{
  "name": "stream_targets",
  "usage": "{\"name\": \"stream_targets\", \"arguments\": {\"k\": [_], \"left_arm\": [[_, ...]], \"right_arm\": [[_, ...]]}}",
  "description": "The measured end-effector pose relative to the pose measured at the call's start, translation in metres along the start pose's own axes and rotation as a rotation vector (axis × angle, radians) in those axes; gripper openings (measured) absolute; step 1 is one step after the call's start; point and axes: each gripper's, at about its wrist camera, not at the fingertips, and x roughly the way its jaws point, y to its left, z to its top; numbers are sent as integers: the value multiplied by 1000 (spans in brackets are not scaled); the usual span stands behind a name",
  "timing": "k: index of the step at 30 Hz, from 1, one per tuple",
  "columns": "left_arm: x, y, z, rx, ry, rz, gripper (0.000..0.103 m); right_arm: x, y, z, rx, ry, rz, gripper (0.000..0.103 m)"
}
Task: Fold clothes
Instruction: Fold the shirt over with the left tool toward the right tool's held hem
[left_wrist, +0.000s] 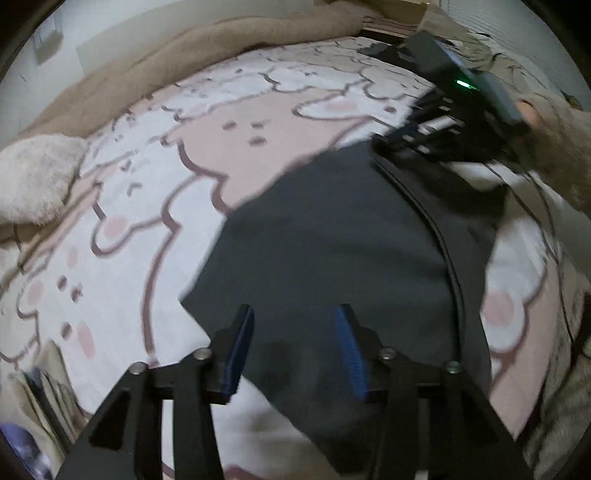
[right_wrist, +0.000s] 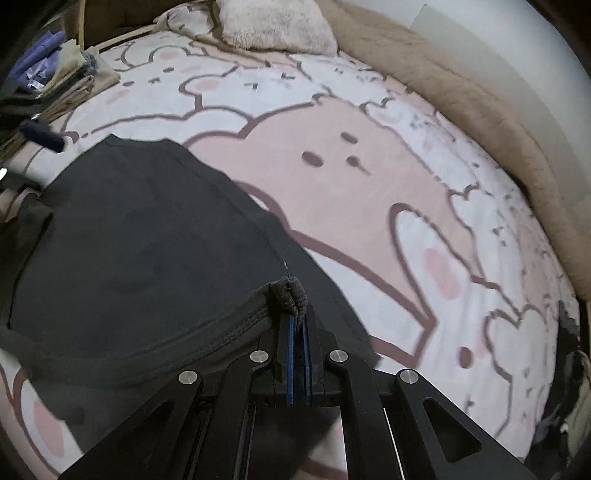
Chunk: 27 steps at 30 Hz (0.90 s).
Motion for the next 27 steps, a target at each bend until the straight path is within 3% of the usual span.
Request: {"name": "stream_targets", "arguments": {"k": [2, 7, 11, 14, 15, 16, 21, 27], "left_arm": [[1, -1, -11, 2, 24, -33, 57], [23, 1, -21, -9, 130, -57, 57], [31, 8, -20, -80, 156, -105, 56], [34, 15, -19, -142, 167, -147, 34], [34, 16, -19, -164, 167, -162, 19], [31, 14, -20, -177, 163, -164, 14], [9, 0, -20, -151, 130, -66, 13], [-36, 7, 14, -87, -19, 26, 13]], "right_arm": [[5, 4, -1, -5, -4, 7, 3], [8, 7, -1, -5, -8, 11, 3], [11, 7, -2, -10, -8, 10, 3], [11, 8, -2, -7, -10, 9, 4], [11, 8, -3, -5, -11, 8, 3], [11, 8, -3, -3, -13, 6, 4], [7, 7, -5, 13, -26, 4, 4], [-12, 0, -10, 51, -63, -1, 4]]}}
